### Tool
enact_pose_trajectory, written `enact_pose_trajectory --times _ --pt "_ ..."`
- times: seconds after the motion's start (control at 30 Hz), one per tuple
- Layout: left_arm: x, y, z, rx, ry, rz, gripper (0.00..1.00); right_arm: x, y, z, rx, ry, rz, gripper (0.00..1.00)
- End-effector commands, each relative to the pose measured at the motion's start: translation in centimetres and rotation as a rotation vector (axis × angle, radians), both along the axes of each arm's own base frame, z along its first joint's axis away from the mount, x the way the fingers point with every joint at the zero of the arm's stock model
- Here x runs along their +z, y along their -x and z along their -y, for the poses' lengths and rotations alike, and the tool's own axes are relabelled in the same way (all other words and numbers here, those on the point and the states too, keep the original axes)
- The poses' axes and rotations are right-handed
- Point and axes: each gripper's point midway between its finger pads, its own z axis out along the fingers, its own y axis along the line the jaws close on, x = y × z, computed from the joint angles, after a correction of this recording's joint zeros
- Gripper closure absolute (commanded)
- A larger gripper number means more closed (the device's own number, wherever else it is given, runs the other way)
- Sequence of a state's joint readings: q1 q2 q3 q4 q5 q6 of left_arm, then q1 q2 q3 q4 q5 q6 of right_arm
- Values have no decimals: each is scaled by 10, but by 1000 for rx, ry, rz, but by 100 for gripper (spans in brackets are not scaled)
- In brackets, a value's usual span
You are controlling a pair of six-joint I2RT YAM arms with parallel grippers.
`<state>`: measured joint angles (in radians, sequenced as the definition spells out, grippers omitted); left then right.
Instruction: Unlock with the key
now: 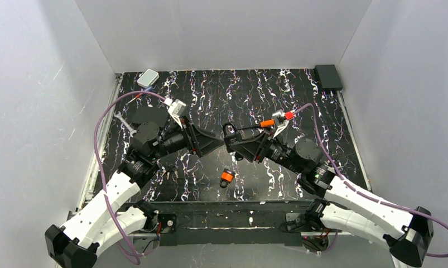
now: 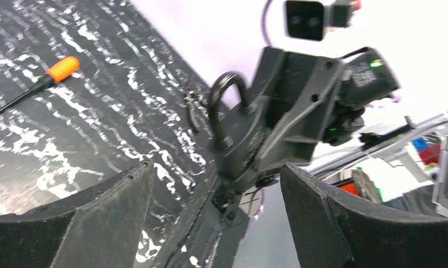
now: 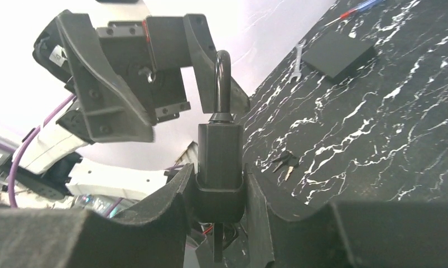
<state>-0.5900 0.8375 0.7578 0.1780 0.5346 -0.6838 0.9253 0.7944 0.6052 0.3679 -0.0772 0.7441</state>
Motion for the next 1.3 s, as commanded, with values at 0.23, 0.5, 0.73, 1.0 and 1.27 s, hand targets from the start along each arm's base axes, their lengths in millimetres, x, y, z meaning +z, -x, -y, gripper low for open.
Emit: enact_pose_trajectory --times 0.23,0.5,0.73,1.0,1.27 --pt "34 19 4 -99 149 44 29 80 33 -12 201 -237 197 99" --pt "34 20 7 -125 165 39 46 88 41 -11 246 -283 218 99" --pt "36 26 9 -164 192 43 50 89 45 -17 296 -299 213 99" --pt "33 26 12 -176 207 33 65 89 43 -22 305 -305 201 99" --pt "24 21 13 -164 196 23 100 84 33 -28 279 -297 170 99"
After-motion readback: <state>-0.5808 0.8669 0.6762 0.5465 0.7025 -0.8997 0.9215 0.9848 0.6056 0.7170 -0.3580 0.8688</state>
